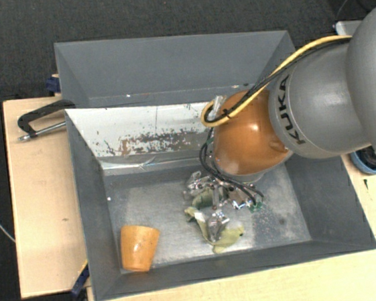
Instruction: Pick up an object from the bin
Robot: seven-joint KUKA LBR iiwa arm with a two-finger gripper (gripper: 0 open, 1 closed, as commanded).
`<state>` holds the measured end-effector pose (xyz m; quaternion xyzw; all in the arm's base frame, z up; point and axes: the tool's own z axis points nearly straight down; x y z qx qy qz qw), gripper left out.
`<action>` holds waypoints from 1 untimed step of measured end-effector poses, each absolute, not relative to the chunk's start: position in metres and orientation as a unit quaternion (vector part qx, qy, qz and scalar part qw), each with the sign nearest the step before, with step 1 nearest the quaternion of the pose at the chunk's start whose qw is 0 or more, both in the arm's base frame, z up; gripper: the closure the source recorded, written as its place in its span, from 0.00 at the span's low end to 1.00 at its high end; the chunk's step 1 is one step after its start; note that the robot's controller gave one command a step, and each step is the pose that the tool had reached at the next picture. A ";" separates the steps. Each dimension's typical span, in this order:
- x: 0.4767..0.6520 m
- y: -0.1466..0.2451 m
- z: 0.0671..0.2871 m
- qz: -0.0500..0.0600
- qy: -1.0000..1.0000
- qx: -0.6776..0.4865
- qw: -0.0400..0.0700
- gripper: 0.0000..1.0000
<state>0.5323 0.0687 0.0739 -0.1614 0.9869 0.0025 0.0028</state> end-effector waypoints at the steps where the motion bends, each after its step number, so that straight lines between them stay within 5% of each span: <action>1: 0.532 0.068 0.075 0.002 0.987 -0.161 0.003 1.00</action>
Offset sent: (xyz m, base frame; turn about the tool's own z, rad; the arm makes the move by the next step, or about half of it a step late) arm 0.0000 0.0000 0.0000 0.0000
